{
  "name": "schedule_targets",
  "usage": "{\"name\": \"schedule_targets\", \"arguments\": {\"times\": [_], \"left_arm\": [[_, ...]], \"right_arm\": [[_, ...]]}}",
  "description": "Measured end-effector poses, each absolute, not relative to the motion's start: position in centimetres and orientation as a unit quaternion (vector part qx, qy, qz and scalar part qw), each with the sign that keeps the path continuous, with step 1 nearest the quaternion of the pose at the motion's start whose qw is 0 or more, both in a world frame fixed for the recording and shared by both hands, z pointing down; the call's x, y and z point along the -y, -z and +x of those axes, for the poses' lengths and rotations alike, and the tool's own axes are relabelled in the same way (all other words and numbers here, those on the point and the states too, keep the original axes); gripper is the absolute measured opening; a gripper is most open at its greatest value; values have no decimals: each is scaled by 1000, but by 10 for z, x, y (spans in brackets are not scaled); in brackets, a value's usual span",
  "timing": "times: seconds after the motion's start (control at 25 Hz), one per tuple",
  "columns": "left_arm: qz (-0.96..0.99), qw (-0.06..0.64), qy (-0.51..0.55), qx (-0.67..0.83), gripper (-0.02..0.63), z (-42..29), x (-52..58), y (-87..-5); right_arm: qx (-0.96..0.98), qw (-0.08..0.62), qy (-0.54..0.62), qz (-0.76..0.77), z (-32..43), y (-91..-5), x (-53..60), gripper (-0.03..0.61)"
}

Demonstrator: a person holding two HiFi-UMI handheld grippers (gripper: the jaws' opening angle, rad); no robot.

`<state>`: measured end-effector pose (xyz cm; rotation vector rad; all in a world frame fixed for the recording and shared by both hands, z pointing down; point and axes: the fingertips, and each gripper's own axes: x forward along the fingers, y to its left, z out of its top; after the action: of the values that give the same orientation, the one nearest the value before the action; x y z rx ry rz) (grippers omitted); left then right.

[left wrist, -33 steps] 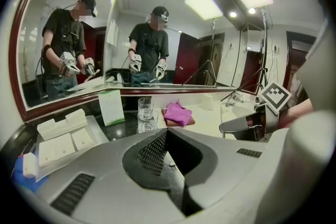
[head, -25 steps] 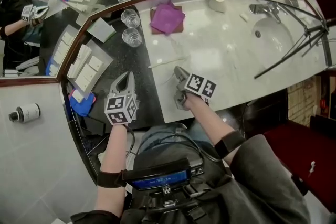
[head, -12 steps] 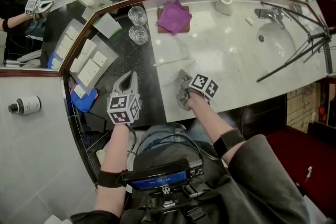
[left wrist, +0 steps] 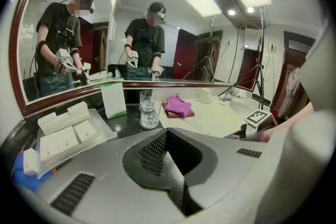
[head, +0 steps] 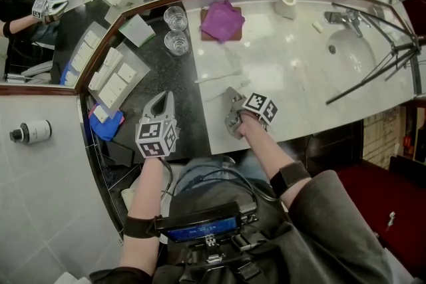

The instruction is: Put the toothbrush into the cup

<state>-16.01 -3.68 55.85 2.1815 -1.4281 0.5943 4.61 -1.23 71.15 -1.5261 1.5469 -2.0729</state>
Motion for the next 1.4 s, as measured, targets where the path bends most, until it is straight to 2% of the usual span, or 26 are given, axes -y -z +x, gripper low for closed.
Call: {"name": "schedule_targets", "arguments": {"times": [0.48,0.72,1.0,1.2,1.4], "left_arm": [[795,230,-212,519,0,-154,37,-557],[794,227,-205,525,0,-150,36,-550],[795,219,-187,534,0,-138,33,-534],[791,214,-178,545,0,-133,28,-523],[784,210,-168,559,0,-131,25,-516]], "right_arm": [[-530,57,678,-505,52,-703,12,143],[-580,39,641,-501,72,-672,23,137],[-674,11,547,-495,98,-604,60,22],[-727,-11,480,-490,113,-561,73,12],[-778,-67,392,-486,128,-535,75,14]]}}
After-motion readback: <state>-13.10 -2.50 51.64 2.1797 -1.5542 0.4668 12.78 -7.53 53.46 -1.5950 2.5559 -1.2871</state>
